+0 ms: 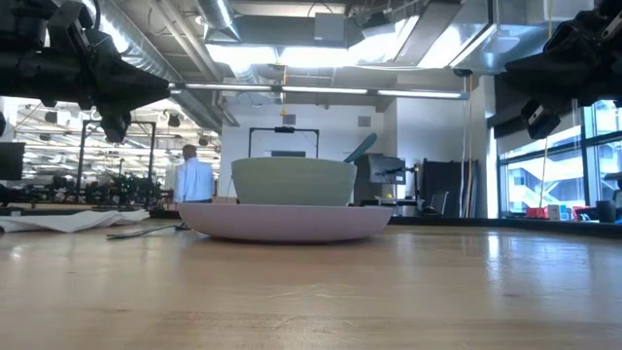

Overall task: Set table place
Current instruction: Return to Home Position

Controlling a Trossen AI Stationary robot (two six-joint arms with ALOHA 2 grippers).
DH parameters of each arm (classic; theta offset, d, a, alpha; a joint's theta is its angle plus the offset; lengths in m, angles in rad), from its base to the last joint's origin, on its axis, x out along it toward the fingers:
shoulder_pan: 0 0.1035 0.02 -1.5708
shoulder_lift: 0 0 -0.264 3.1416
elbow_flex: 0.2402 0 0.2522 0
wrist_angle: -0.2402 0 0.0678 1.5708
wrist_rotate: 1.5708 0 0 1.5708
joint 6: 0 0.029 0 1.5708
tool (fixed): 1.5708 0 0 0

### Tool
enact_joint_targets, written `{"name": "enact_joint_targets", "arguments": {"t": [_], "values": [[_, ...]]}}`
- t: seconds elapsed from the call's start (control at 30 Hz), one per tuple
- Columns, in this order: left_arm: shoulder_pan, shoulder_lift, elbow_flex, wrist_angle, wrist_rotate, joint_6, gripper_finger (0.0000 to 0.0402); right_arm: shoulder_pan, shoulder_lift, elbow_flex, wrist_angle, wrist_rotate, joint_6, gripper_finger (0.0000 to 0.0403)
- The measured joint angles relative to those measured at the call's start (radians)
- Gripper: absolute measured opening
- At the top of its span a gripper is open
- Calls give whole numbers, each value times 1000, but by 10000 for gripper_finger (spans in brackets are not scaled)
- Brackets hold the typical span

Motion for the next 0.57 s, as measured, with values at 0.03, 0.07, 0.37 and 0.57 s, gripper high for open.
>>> {"name": "enact_joint_targets", "arguments": {"t": [0.03,0.07,0.37,0.57], "values": [[0,0,0,0,0,0,64,0,0,0,0,0,-1,57],[0,0,0,0,0,0,65,0,0,0,0,0,-1,57],[0,0,0,0,0,0,72,0,0,0,0,0,-1,57],[0,0,0,0,0,0,64,0,0,0,0,0,-1,57]]}}
